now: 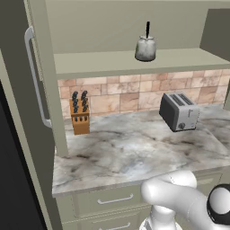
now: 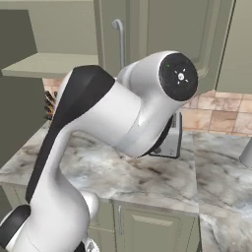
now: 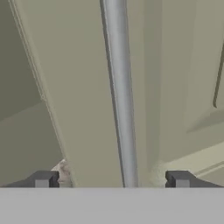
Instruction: Open the cabinet, pick the kettle from the cabinet, and place it in the sink.
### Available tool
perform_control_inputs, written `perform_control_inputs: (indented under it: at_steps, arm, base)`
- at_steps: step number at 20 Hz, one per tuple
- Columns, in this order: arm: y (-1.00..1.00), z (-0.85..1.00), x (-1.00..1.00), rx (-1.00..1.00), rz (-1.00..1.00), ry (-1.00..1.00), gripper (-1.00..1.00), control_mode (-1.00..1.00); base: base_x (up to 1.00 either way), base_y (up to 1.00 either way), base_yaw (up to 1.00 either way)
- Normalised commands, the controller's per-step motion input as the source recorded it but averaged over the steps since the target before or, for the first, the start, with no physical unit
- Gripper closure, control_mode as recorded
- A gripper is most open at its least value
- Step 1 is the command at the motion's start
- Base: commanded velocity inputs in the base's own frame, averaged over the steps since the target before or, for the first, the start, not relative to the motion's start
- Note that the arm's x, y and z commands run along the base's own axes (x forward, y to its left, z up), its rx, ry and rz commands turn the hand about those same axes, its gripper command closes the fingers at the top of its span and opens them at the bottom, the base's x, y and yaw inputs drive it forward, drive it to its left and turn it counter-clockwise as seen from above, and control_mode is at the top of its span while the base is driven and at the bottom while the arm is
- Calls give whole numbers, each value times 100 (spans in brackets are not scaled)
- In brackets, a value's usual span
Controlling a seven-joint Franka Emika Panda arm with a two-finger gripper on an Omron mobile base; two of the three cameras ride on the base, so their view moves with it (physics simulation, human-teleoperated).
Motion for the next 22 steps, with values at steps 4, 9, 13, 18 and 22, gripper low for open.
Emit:
perform_control_inputs:
  at_steps: [4,9,13,18,22]
  arm:
    - [-13,-19,-12,0,-7,7,-100,-100]
    - [-2,0,-46,-1,-11,0,-100,-100]
    - [0,-1,-52,-1,-16,0,-100,-100]
    - [21,-1,-50,-5,-14,0,-100,-100]
    - [34,-4,-42,-6,-14,0,-100,-100]
  base:
    - [0,0,0]
    - [0,0,0]
    - [0,0,0]
    - [0,0,0]
    - [0,0,0]
